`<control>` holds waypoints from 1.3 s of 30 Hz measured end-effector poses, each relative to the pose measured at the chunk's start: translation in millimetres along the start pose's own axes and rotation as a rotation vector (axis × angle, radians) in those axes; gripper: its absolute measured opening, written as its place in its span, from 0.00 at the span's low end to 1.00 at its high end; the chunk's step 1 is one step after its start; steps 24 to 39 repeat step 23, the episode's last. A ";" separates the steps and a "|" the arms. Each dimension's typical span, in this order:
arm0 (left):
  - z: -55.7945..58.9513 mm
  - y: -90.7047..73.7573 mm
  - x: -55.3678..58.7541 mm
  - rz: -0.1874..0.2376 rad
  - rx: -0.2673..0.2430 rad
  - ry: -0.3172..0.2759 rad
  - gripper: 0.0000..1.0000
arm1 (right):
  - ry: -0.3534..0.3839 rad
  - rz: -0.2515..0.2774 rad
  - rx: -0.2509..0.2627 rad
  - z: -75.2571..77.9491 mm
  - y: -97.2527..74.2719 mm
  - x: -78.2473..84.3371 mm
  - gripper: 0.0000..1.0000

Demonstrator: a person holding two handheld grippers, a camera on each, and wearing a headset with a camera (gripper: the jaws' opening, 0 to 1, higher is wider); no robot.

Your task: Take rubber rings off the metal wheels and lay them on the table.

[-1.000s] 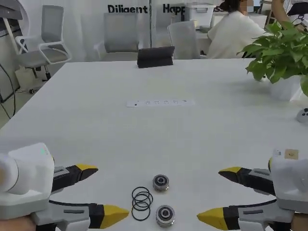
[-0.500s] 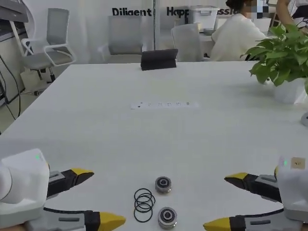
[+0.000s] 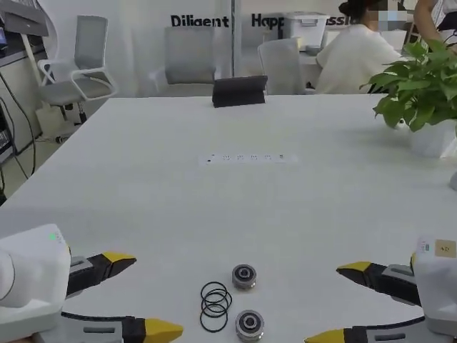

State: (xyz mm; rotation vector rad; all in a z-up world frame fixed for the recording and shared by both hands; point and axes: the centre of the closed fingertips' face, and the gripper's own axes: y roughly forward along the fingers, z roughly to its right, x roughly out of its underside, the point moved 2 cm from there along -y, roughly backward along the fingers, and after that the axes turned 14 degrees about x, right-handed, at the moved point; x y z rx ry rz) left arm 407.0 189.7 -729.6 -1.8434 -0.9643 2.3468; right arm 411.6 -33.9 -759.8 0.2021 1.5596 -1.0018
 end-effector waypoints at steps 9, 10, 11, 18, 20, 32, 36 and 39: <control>1.2 -4.2 -0.2 -0.010 -0.011 0.009 0.74 | 0.000 0.001 0.001 0.6 -3.2 -0.2 0.76; 1.1 -4.7 -0.3 -0.010 -0.013 0.008 0.74 | -0.001 0.000 0.002 0.6 -3.7 -0.2 0.76; 1.0 -5.5 -0.4 -0.010 -0.015 0.008 0.74 | -0.001 0.000 0.002 1.2 -3.7 0.3 0.76; 1.0 -8.3 0.6 -0.012 -0.023 0.002 0.74 | 0.006 0.001 0.003 2.0 -6.6 0.4 0.76; 1.3 -8.9 0.8 -0.014 -0.025 0.003 0.74 | 0.007 -0.002 0.003 2.2 -6.9 1.6 0.76; 1.8 -9.7 1.5 -0.020 -0.026 0.007 0.74 | 0.010 -0.004 0.003 2.4 -7.6 2.1 0.76; 1.8 -9.7 1.5 -0.020 -0.026 0.007 0.74 | 0.010 -0.004 0.003 2.4 -7.6 2.1 0.76; 1.8 -9.7 1.5 -0.020 -0.026 0.007 0.74 | 0.010 -0.004 0.003 2.4 -7.6 2.1 0.76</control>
